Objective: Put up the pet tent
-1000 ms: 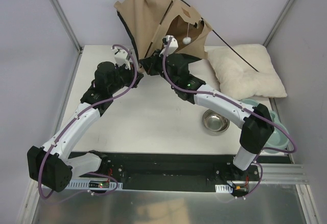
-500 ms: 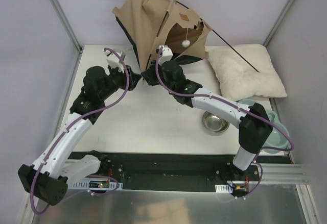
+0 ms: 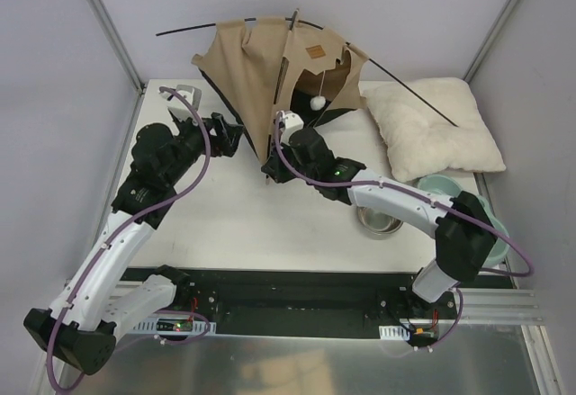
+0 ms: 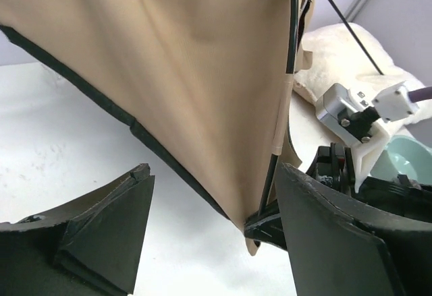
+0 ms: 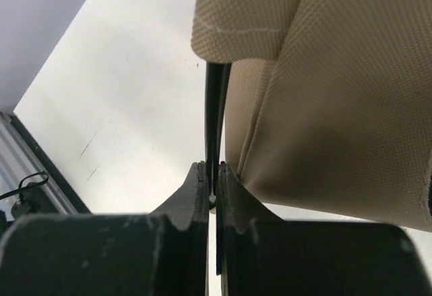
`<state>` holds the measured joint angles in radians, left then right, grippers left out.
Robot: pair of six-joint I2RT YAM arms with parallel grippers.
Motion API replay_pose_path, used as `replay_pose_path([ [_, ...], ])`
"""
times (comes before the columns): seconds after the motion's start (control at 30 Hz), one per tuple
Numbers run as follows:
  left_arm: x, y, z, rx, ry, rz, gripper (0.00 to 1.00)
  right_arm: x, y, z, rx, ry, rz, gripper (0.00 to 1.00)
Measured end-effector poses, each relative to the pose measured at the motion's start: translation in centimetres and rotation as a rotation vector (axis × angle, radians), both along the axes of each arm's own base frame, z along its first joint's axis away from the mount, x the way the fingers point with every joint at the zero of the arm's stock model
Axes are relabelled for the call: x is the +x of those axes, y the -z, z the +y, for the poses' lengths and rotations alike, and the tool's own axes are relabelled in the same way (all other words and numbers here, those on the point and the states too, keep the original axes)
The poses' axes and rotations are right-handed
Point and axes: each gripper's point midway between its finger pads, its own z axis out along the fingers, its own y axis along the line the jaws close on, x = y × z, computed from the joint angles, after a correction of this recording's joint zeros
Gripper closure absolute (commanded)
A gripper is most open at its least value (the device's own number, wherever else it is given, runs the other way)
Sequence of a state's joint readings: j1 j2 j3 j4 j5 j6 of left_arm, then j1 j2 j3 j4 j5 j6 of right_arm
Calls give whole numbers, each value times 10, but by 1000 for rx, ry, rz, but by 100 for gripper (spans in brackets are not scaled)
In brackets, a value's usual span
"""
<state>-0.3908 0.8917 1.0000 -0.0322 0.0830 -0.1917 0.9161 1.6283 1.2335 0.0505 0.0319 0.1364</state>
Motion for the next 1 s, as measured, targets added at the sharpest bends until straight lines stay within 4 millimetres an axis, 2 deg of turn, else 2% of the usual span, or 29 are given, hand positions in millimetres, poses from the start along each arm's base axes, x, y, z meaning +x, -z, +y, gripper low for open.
replay_pose_path([
  [0.17,2,9,-9,-47,22,67,25,-12,-15,-4,19,-39,7,100],
  [0.3,6,10,-6,-51,-3,110,24,-20,-10,-14,-19,-57,12,100],
  [0.4,9,-4,2,-49,-32,109,24,-30,13,-33,-106,-69,23,98],
  [0.53,10,-29,14,-52,-69,74,23,-40,53,-65,-272,-71,47,86],
  [0.63,11,-32,20,-48,-90,69,23,-48,78,-91,-379,-62,61,74],
  [0.73,19,-18,28,-32,-120,110,23,-57,92,-112,-442,-53,78,64],
  [0.83,33,3,35,-9,-151,169,23,-62,95,-124,-461,-43,84,57],
  [0.93,52,36,43,31,-183,249,23,-66,93,-132,-458,-36,77,53],
  [1.0,64,63,50,66,-200,314,24,-67,90,-135,-452,-29,69,46],
])
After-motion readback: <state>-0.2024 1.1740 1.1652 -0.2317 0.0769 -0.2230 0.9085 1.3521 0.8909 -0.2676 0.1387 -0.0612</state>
